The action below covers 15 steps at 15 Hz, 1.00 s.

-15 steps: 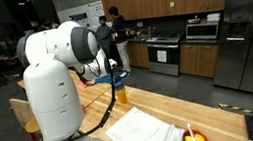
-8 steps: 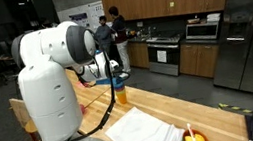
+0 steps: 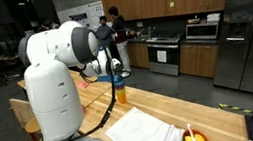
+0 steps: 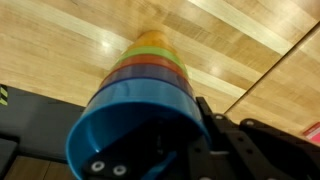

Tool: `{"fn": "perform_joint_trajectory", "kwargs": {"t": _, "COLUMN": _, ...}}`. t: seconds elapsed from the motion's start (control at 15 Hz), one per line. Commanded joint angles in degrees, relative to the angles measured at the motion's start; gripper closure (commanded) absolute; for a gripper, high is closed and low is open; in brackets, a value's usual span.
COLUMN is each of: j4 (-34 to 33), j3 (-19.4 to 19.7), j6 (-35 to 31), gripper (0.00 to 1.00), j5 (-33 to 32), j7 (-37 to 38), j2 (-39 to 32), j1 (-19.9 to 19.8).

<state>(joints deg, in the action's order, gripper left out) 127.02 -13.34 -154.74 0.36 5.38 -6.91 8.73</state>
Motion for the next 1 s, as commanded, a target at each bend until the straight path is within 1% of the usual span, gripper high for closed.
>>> {"fn": "perform_joint_trajectory", "kwargs": {"t": 0.0, "j4": -5.4, "j3": 1.1, "j6": 5.9, "gripper": 0.97, "j5": 0.4, "j7": -1.6, "j2": -3.6, "j1": 0.8}}
{"fn": "perform_joint_trajectory", "kwargs": {"t": 0.27, "j4": -8.9, "j3": 1.8, "j6": 9.5, "gripper": 0.97, "j5": -0.6, "j7": -2.1, "j2": -6.2, "j1": 0.7}}
{"fn": "perform_joint_trajectory", "kwargs": {"t": 0.53, "j4": -11.6, "j3": 1.9, "j6": 11.5, "gripper": 0.97, "j5": -0.5, "j7": -2.9, "j2": -8.0, "j1": 0.8}}
{"fn": "perform_joint_trajectory", "kwargs": {"t": 0.93, "j4": -16.6, "j3": 2.1, "j6": 14.3, "gripper": 0.97, "j5": -2.2, "j7": -2.7, "j2": -11.9, "j1": 1.8}}
